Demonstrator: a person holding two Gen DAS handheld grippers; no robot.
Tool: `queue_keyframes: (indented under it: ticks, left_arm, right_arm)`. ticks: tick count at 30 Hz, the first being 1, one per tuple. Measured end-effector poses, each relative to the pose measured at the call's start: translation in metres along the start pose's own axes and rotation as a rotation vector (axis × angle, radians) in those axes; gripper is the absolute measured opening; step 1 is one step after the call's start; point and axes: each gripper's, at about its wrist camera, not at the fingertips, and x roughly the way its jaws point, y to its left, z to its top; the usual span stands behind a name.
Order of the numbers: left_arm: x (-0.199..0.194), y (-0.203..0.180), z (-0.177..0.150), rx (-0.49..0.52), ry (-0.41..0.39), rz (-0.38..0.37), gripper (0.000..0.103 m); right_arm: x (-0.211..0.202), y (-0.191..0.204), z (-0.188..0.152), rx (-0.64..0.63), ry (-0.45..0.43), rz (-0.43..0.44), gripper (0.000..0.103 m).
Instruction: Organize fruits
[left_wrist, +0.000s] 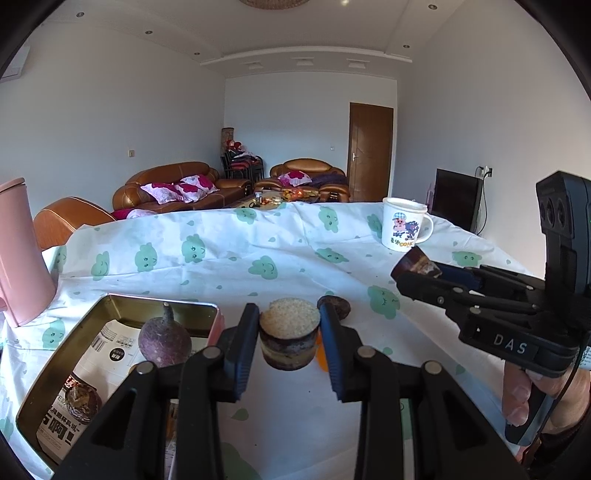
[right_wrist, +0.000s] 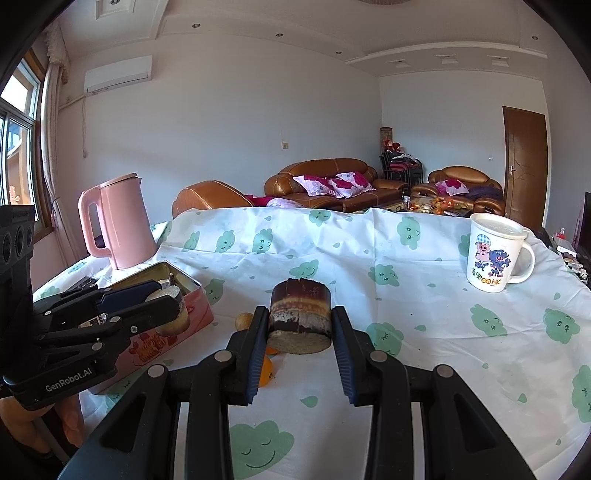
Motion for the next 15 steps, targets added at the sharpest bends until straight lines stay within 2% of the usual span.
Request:
queue_keyframes:
  ticks: [15]
  left_arm:
    - [-0.01,-0.004,0.0,0.016,-0.055,0.023,0.035]
  right_arm:
    - [-0.012,0.007,-0.001,-0.033,-0.062,-0.021,0.036]
